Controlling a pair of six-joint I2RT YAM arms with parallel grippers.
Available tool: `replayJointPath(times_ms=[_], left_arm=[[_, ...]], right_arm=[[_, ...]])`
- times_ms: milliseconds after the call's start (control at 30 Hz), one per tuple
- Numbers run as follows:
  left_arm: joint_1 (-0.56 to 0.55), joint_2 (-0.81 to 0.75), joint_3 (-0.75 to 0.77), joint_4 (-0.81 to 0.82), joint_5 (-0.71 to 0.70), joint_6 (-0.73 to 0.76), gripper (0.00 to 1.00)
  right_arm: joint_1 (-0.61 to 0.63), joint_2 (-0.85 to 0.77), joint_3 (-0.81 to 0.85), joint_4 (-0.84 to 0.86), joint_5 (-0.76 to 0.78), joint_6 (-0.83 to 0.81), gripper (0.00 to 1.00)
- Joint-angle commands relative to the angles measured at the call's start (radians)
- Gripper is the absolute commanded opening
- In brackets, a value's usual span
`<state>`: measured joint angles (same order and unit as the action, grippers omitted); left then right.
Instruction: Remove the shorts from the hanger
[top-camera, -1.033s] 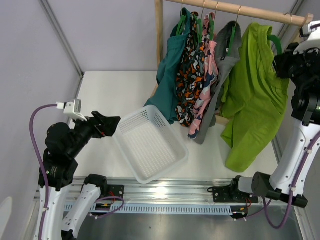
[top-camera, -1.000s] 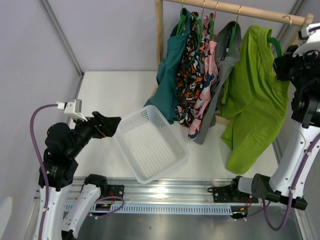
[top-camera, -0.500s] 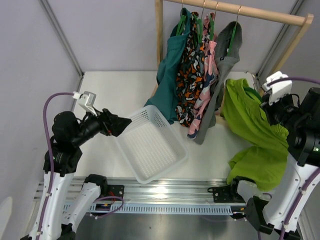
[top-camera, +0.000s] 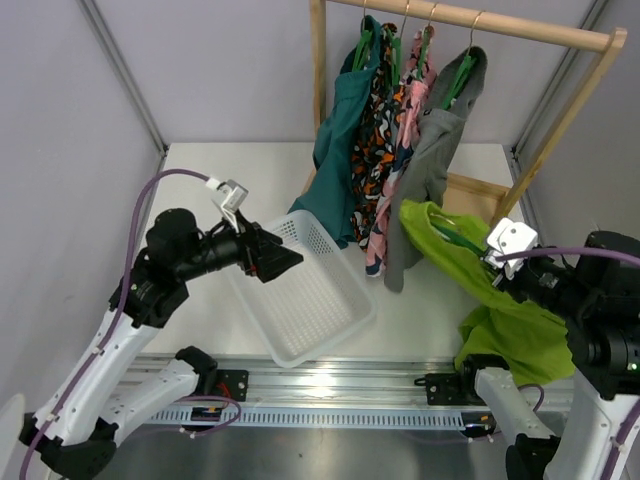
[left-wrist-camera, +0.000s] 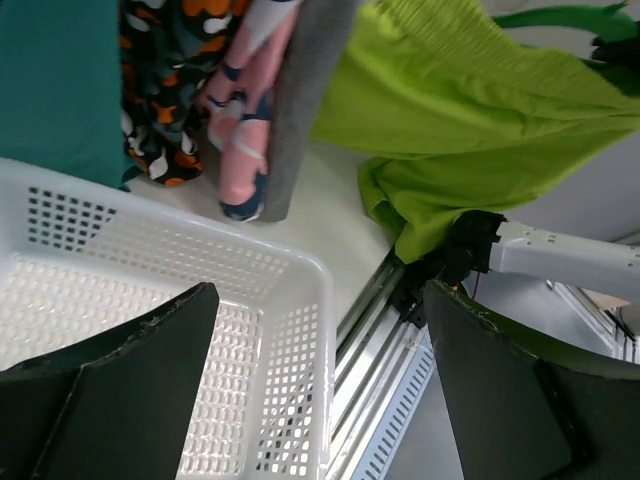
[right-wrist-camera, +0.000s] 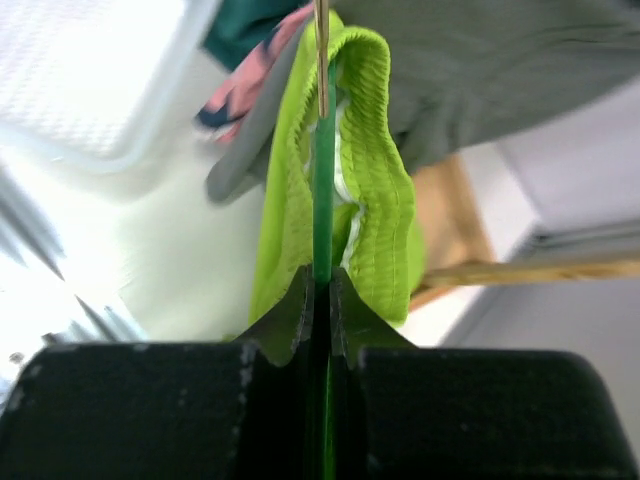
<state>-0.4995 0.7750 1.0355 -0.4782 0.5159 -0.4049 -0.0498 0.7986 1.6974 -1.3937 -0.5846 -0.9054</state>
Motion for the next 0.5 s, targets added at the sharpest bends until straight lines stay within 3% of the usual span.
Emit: replayJointPath(times_ms=[0, 200, 300, 367, 467], left_arm=[[-0.109, 0.018, -0.001, 0.113, -0.074, -0.047, 0.90], [-0.293, 0.090, -0.061, 0.335, -0.161, -0.192, 0.89], [-0.327, 0.142, -0.068, 0.389, -0.214, -0.267, 0.90], [-0.327, 0.190, -0.058, 0.441, -0.243, -0.374, 0.97], [-0.326, 0.278, -0.002, 0.432, -0.307, -0.537, 0.99]], right_arm=[[0.044, 0.027, -0.036, -0.120, -0.150, 0.029, 0.00], [0.047, 0.097, -0.047, -0.104, -0.314, 0.039, 0.00], [0.047, 0.126, -0.051, -0.100, -0.354, 0.016, 0.00], [0.047, 0.136, -0.068, -0.114, -0.368, -0.028, 0.00], [0.080, 0.128, -0.114, -0.108, -0.350, -0.073, 0.00]])
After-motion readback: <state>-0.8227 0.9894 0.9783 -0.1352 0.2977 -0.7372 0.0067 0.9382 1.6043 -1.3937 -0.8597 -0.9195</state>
